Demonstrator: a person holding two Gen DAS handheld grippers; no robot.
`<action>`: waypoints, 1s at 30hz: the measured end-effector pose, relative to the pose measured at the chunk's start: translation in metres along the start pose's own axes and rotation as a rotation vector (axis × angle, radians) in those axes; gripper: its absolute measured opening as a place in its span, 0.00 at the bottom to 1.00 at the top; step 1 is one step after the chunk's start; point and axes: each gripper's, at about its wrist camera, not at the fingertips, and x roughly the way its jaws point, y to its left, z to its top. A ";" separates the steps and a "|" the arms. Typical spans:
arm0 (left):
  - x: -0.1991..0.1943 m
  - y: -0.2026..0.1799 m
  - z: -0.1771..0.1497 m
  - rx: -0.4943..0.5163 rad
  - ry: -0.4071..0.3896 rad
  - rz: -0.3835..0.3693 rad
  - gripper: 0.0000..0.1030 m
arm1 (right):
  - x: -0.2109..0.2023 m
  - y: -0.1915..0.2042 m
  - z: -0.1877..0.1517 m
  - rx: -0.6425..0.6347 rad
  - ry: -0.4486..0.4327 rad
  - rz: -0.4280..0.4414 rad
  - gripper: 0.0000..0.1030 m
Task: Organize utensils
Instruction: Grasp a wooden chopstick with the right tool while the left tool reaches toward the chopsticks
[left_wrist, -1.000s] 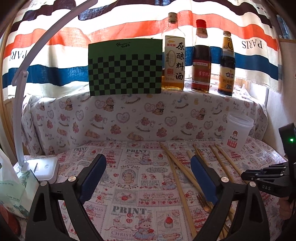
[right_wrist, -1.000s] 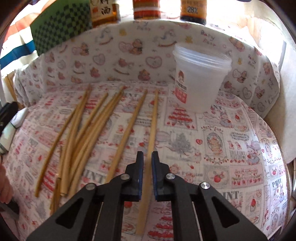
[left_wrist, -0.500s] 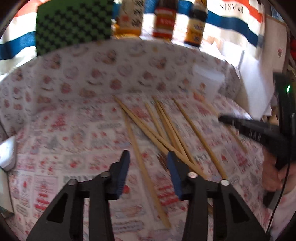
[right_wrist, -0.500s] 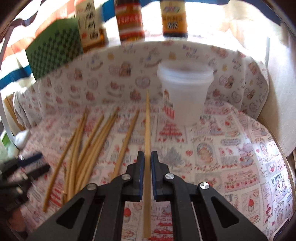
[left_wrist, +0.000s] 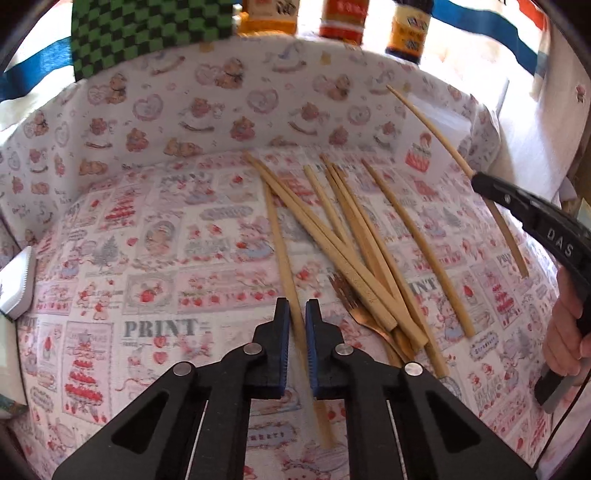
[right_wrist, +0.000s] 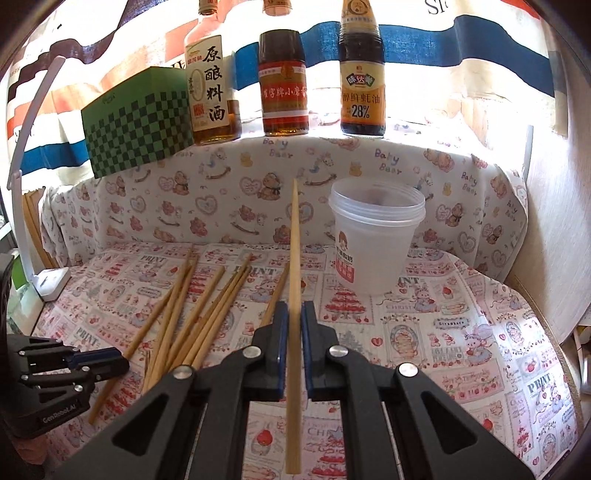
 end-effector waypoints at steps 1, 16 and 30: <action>-0.005 0.004 0.001 0.003 -0.029 0.003 0.07 | -0.002 -0.001 0.000 0.001 -0.006 0.002 0.06; -0.091 0.029 0.011 -0.065 -0.508 0.035 0.00 | -0.017 0.004 0.003 -0.024 -0.070 0.055 0.06; 0.012 0.061 0.016 -0.137 0.058 0.148 0.22 | 0.003 0.003 -0.001 -0.026 0.040 0.048 0.06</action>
